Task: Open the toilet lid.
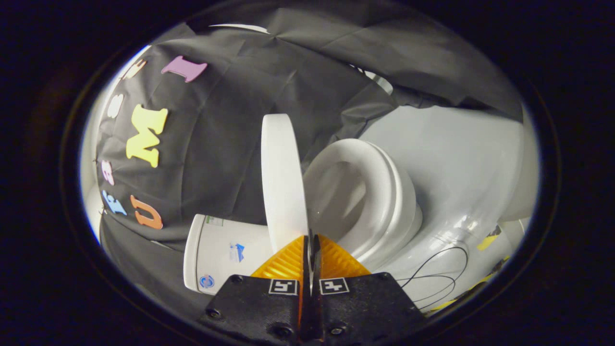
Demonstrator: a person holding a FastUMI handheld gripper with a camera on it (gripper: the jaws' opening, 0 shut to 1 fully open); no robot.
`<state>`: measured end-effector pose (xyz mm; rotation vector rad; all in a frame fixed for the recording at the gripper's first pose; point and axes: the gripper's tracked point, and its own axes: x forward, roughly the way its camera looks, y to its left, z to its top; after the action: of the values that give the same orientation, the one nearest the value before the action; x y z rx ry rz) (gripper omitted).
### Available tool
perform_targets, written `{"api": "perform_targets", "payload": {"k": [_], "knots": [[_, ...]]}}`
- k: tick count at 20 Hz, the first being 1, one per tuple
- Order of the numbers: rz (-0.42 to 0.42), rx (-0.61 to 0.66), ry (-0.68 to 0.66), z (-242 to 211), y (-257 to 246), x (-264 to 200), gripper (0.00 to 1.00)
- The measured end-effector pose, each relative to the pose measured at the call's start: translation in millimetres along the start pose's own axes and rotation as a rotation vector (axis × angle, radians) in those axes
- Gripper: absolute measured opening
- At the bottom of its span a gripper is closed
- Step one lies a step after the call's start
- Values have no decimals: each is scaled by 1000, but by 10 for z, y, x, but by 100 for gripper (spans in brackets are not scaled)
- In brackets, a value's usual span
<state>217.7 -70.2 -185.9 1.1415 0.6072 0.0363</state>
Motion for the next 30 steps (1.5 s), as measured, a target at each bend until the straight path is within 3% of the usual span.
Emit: {"api": "perform_targets", "payload": {"k": [30], "knots": [[-83, -470, -100, -495, 1418, -172, 4]]}}
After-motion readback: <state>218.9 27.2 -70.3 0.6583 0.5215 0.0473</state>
